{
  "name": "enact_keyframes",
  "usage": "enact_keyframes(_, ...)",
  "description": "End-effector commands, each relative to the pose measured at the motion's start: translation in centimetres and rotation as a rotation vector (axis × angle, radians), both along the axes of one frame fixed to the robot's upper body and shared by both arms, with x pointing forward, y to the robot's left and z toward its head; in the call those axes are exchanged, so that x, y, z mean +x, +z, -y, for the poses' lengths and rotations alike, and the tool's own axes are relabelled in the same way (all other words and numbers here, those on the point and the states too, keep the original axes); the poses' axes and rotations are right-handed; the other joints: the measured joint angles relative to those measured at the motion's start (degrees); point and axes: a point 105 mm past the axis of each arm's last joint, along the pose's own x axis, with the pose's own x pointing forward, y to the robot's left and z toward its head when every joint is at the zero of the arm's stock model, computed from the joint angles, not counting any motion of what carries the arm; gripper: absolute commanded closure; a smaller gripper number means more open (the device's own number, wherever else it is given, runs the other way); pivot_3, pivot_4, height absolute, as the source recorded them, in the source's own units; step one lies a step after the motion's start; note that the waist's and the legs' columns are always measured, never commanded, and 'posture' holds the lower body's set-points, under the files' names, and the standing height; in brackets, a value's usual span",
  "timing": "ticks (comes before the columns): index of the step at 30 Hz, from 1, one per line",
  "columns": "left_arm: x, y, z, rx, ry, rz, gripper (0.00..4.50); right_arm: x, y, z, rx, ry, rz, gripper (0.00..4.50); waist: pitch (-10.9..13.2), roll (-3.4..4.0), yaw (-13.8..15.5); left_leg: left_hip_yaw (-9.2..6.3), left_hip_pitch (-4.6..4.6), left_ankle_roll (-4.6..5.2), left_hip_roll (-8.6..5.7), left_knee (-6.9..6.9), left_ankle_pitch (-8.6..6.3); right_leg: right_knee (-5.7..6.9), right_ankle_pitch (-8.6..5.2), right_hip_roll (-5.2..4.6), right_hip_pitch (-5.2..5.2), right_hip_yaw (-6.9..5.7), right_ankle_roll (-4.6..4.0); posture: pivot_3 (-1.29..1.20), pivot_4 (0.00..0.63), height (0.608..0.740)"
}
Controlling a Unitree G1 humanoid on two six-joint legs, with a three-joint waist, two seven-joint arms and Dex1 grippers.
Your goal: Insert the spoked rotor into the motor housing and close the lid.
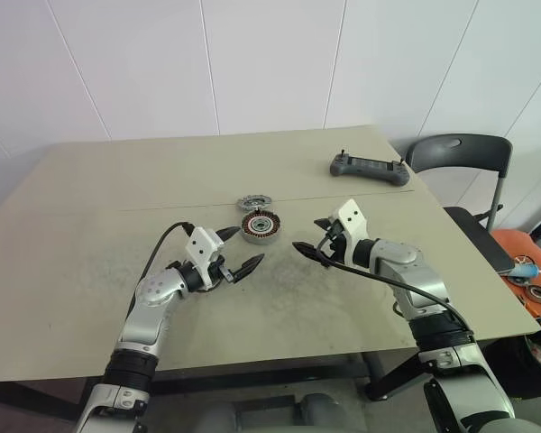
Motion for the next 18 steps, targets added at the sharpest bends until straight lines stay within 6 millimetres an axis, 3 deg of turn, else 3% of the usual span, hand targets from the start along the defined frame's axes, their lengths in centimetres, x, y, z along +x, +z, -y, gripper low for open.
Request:
enact_keyframes(1, -0.1, 1.3, 0.3, 0.012, -0.017, 0.061, 0.03, 0.5, 1.6, -0.4, 0.022, 0.006, 0.050, 0.00, 0.0, 0.00, 0.0, 0.00, 0.00, 0.00, 0.00, 0.00, 0.00, 0.00, 0.00, 0.00, 0.00, 0.00, 0.00, 0.00, 0.000, 0.740)
enact_keyframes(11, 0.1, 1.4, 0.2, 0.011, -0.007, 0.067, 0.03, 0.6, 1.8, -0.9, 0.013, 0.020, 0.061, 0.00, 0.0, 0.00, 0.0, 0.00, 0.00, 0.00, 0.00, 0.00, 0.00, 0.00, 0.00, 0.00, 0.00, 0.00, 0.00, 0.00, 0.000, 0.740)
enact_keyframes(18, 1.9, 2.2, -2.6, 0.040, 0.132, 0.109, 0.03, 1.6, 1.5, -4.0, -0.082, 0.090, 0.104, 0.00, 0.0, 0.00, -0.1, -0.01, 0.05, 0.00, 0.02, 0.00, 0.00, 0.06, 0.00, 0.03, -0.01, 0.00, 0.00, 0.00, 0.000, 0.740)
